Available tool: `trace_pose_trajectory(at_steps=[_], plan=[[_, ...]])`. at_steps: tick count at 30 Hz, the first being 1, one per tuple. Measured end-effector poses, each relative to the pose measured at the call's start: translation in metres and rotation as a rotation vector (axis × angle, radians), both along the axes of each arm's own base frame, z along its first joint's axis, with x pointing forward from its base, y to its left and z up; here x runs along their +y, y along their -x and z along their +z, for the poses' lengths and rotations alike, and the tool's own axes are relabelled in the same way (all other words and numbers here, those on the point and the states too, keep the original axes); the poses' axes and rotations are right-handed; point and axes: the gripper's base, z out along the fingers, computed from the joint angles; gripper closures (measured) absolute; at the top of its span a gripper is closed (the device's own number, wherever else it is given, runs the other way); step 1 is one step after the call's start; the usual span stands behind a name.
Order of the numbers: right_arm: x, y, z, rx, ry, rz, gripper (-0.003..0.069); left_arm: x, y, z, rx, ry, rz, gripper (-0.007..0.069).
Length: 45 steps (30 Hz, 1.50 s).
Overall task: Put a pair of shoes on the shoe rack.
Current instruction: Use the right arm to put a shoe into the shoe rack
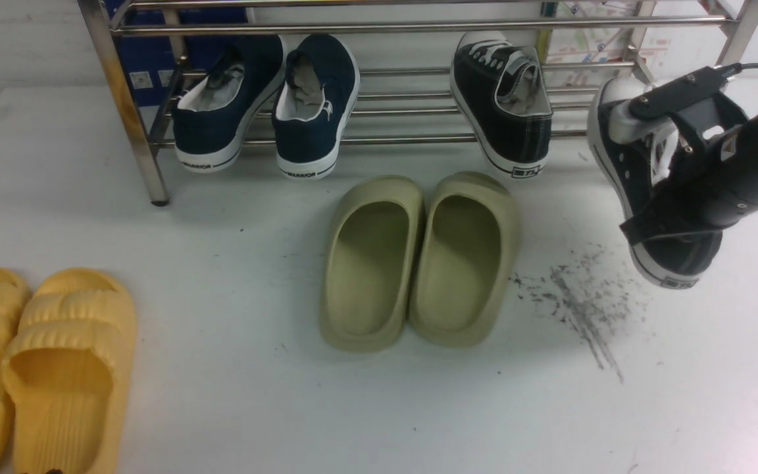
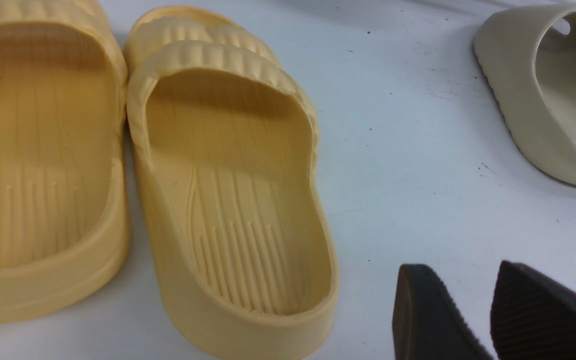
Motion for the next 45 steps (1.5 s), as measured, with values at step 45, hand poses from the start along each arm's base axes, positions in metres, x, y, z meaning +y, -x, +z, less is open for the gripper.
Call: trace_pose_trajectory(at_steps=[45], plan=[[0.03, -0.133, -0.009, -0.148, 0.029, 0.06, 0.0639, 0.0, 0.0, 0.0, 0.0, 0.0, 0.0, 0.0405]])
